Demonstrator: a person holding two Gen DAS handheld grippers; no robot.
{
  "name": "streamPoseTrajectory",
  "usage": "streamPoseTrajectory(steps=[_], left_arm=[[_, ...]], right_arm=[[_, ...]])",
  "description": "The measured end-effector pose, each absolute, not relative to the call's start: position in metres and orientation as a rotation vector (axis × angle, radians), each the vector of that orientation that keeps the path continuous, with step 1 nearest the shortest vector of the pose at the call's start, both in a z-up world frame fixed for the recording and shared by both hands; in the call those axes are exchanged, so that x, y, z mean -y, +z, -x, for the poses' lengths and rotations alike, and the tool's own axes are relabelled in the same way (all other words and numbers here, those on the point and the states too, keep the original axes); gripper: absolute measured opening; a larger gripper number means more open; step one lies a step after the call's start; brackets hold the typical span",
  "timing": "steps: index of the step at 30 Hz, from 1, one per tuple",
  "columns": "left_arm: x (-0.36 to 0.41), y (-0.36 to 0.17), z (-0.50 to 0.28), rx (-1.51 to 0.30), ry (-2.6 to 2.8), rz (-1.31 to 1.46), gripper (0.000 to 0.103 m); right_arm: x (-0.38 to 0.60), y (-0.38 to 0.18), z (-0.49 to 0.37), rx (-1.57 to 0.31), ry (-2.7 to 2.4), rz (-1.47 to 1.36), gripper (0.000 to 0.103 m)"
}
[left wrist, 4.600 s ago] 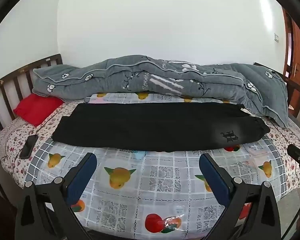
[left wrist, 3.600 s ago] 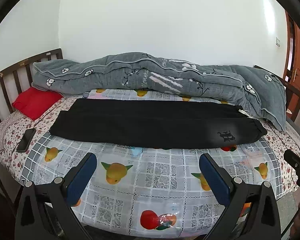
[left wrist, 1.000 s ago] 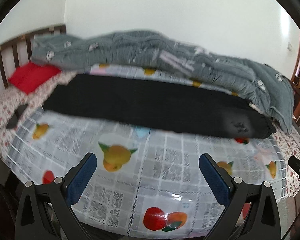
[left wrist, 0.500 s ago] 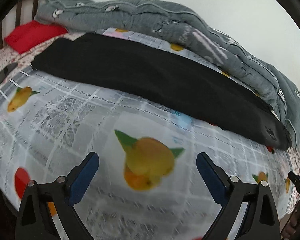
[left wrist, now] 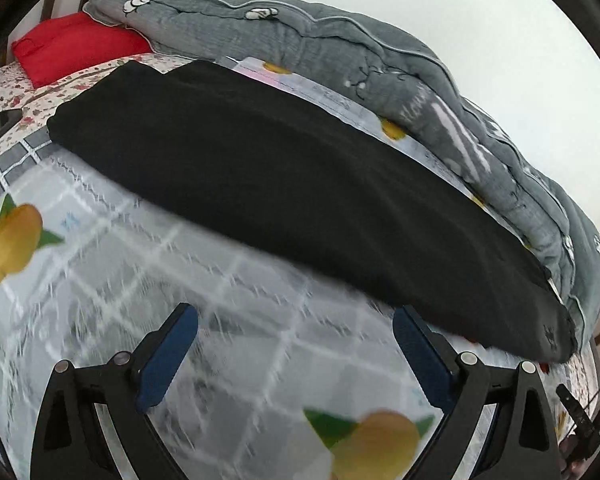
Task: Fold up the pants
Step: 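Move both tools to the trouser waistband and close both grippers on it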
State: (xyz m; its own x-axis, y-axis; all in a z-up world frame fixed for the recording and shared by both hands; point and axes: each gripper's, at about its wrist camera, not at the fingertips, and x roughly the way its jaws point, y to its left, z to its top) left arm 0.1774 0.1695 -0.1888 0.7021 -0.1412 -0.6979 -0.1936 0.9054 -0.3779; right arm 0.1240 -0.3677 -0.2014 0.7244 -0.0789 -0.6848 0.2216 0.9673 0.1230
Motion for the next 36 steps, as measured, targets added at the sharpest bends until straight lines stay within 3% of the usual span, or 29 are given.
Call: streamPoseTrajectory(steps=[12, 15, 17, 18, 21, 22, 23, 26, 36], left_arm=[[-0.215, -0.194, -0.210, -0.775, 0.031, 0.535, 0.092], [-0.222, -0.194, -0.223, -0.786, 0.048, 0.541, 0.091], [-0.227, -0.195, -0.231, -0.789, 0.072, 0.553, 0.084], [-0.230, -0.196, -0.233, -0.791, 0.088, 0.563, 0.080], [-0.242, -0.197, -0.236, -0.812, 0.160, 0.606, 0.047], [-0.245, -0.197, -0.236, -0.824, 0.183, 0.603, 0.027], [-0.247, -0.198, -0.237, -0.849, 0.211, 0.580, 0.012], [-0.247, -0.187, -0.239, -0.859, 0.197, 0.494, 0.007], [-0.217, -0.098, -0.263, -0.606, 0.235, 0.307, 0.007]], right_arm=[[0.387, -0.196, -0.168, -0.737, -0.063, -0.416, 0.086], [0.383, -0.197, -0.185, -0.750, -0.045, -0.446, 0.081], [0.380, -0.199, -0.198, -0.773, -0.043, -0.459, 0.075], [0.380, -0.201, -0.205, -0.784, -0.068, -0.461, 0.066], [0.382, -0.202, -0.215, -0.792, -0.110, -0.488, 0.031], [0.385, -0.203, -0.217, -0.793, -0.102, -0.507, 0.022], [0.387, -0.202, -0.218, -0.789, -0.084, -0.535, 0.020], [0.387, -0.187, -0.213, -0.740, -0.067, -0.524, 0.016], [0.378, -0.114, -0.247, -0.592, -0.020, -0.436, 0.014]])
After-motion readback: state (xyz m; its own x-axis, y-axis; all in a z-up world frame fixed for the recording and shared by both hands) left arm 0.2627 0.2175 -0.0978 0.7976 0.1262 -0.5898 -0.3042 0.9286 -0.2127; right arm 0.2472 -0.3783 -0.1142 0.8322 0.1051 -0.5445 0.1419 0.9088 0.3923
